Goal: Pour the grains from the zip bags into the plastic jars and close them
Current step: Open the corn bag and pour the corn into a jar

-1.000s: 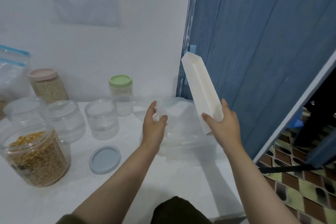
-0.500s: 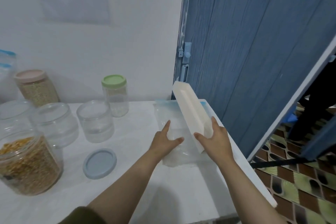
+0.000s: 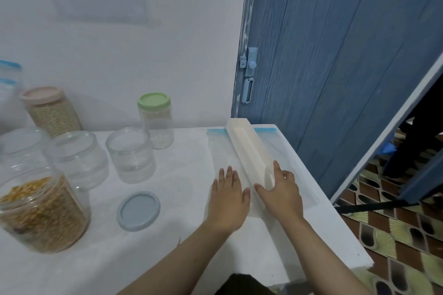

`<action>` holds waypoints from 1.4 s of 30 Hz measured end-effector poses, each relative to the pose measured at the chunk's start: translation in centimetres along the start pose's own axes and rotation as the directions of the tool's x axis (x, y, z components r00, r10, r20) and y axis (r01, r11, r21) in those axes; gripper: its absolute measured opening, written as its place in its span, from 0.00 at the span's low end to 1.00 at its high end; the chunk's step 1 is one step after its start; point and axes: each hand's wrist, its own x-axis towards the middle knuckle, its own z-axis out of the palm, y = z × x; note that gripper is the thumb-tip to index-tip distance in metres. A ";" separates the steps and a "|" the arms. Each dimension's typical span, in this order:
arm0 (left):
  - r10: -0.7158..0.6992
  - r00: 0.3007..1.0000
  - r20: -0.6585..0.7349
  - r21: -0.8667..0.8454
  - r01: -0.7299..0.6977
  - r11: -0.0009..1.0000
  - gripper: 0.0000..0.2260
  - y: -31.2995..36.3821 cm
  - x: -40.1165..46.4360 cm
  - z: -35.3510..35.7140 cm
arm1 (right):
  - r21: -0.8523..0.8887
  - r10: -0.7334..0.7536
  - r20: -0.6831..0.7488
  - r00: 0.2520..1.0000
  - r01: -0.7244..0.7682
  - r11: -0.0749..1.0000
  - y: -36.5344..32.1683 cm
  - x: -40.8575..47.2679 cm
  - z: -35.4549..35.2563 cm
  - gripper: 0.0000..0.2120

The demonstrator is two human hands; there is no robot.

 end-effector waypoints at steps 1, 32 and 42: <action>-0.001 1.000 0.026 0.033 0.000 0.999 0.30 -0.3 -0.1 0.6 | -0.013 -0.003 0.000 1.000 0.003 1.000 0.0 0.0 0.2 0.42; -0.122 0.789 -0.602 -0.284 -0.069 0.956 0.18 -13.0 -12.0 -16.9 | 0.326 -0.503 0.073 0.861 0.456 0.828 -16.5 -8.4 -1.5 0.21; -0.296 0.829 -0.475 -0.422 0.080 0.903 0.19 -24.3 -17.2 -20.3 | -0.111 -0.289 0.493 0.821 0.389 0.915 -21.3 -12.8 11.8 0.34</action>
